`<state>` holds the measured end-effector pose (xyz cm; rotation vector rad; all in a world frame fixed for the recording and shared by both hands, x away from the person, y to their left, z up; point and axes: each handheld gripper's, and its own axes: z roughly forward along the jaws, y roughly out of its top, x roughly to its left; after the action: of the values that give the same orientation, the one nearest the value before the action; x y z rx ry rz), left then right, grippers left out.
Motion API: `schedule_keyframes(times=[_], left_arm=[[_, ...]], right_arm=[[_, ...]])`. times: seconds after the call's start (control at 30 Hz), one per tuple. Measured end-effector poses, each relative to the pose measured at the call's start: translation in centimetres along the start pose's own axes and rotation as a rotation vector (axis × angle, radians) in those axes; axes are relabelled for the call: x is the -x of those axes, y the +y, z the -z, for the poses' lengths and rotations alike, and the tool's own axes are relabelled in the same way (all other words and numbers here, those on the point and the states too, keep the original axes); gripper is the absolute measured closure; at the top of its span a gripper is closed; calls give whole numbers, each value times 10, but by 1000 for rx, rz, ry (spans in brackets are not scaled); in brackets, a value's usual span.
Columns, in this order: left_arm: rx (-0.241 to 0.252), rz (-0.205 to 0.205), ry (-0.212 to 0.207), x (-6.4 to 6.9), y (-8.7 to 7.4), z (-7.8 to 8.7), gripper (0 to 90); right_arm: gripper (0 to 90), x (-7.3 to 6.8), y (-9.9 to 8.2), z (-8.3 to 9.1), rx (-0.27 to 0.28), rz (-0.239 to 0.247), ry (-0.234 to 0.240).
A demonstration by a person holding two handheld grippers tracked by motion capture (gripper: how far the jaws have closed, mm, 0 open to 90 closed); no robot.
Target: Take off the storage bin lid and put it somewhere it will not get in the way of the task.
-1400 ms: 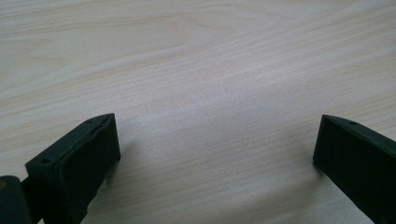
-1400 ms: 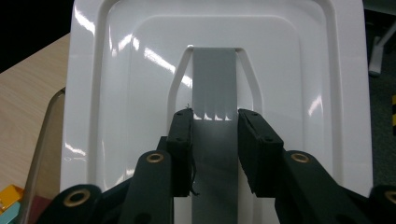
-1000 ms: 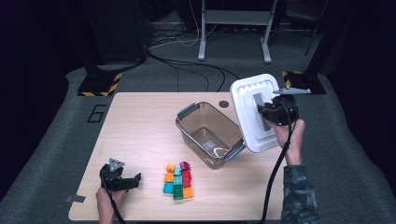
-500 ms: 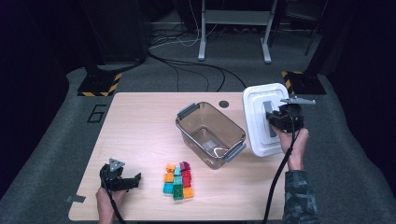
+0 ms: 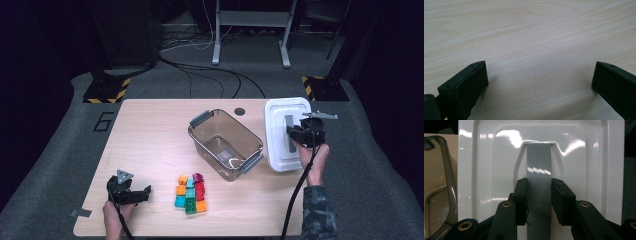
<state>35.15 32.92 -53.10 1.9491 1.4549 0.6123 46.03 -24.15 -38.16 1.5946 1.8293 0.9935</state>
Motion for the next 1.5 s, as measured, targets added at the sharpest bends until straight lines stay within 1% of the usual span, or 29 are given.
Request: schedule_keyframes(times=[0.1, 0.3, 0.4, 0.5, 0.6, 0.67, 0.73, 0.87, 0.9, 1.0, 1.07, 1.13, 1.27, 1.37, 1.47, 1.5], left_arm=[[0, 0, 0, 0, 0, 0, 2], [-5, -1, -1, 0, 0, 0, 2], [0, 0, 0, 0, 0, 0, 2], [0, 0, 0, 0, 0, 0, 2], [0, 0, 1, 0, 0, 0, 2], [0, 0, 1, 0, 0, 0, 2], [0, 0, 1, 0, 0, 0, 2], [-1, -1, 0, 0, 0, 0, 2], [0, 0, 0, 0, 0, 0, 2], [0, 0, 0, 0, 0, 0, 2], [0, 0, 0, 0, 0, 0, 2], [0, 0, 0, 0, 0, 0, 2], [-1, -1, 0, 0, 0, 0, 2], [0, 0, 0, 0, 0, 0, 2], [0, 0, 0, 0, 0, 0, 2], [0, 0, 0, 0, 0, 0, 2]], right_arm=[[667, 1, -7, -9, -8, -19, -2], [666, 1, -13, -18, -18, -35, -14], [666, 3, -18, -26, -34, -45, -22], [666, 5, -20, -30, -42, -59, -19], [666, 8, -26, -36, -53, -79, -35], [666, 9, -27, -38, -58, -81, -37], [666, 12, -32, -44, -68, -83, -44], [666, 12, -34, -48, -76, -86, -53], [666, 13, -37, -52, -81, -90, -52], [666, 15, -40, -57, -73, -107, -51], [666, 15, -42, -60, -80, -92, -56], [666, 14, -45, -68, -97, -78, -62], [666, 16, -50, -78, -112, -90, -64], [666, 17, -53, -84, -126, -114, -65], [665, 17, -55, -89, -141, -112, -69], [665, 18, -56, -91, -138, -112, -66]])
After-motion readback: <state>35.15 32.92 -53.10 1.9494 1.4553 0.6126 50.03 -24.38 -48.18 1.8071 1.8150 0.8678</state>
